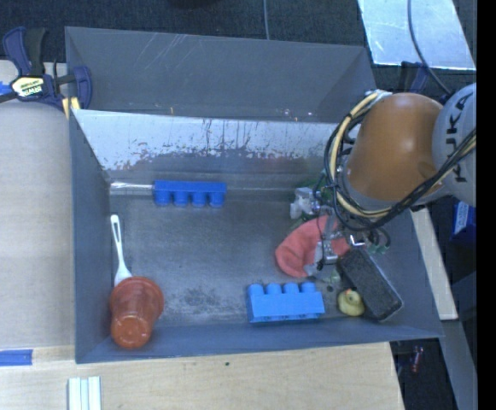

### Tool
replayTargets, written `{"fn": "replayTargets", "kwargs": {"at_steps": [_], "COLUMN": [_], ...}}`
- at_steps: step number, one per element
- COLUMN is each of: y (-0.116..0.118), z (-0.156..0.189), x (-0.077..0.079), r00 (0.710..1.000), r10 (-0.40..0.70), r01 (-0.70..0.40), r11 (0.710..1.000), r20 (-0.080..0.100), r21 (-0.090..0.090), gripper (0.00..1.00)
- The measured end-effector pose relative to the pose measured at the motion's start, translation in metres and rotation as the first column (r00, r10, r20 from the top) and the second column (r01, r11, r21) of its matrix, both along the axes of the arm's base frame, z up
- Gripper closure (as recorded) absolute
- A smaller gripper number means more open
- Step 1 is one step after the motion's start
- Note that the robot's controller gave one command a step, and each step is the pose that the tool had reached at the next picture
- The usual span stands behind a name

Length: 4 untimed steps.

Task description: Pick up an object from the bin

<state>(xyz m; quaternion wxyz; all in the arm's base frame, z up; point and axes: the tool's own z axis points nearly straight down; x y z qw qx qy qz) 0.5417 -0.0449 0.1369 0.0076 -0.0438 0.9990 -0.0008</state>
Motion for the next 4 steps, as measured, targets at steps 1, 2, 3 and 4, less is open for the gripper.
{"fn": "replayTargets", "kwargs": {"at_steps": [1, 2, 3, 4], "y": [-0.0048, -0.0048, -0.0077, -0.0134], "z": [-0.0464, -0.0464, -0.0476, -0.0474], "x": [-0.0024, -0.0024, -0.0019, 0.0058], "r00": [0.961, 0.961, 0.953, 0.975], "r10": [-0.275, -0.275, -0.304, -0.222], "r01": [0.275, 0.275, 0.304, 0.222], "r11": [0.961, 0.961, 0.953, 0.975], "r20": [0.001, 0.001, 0.002, 0.007], "r21": [0.005, 0.005, 0.006, 0.005], "gripper": [1.0, 1.0, 1.0, 1.0]}}
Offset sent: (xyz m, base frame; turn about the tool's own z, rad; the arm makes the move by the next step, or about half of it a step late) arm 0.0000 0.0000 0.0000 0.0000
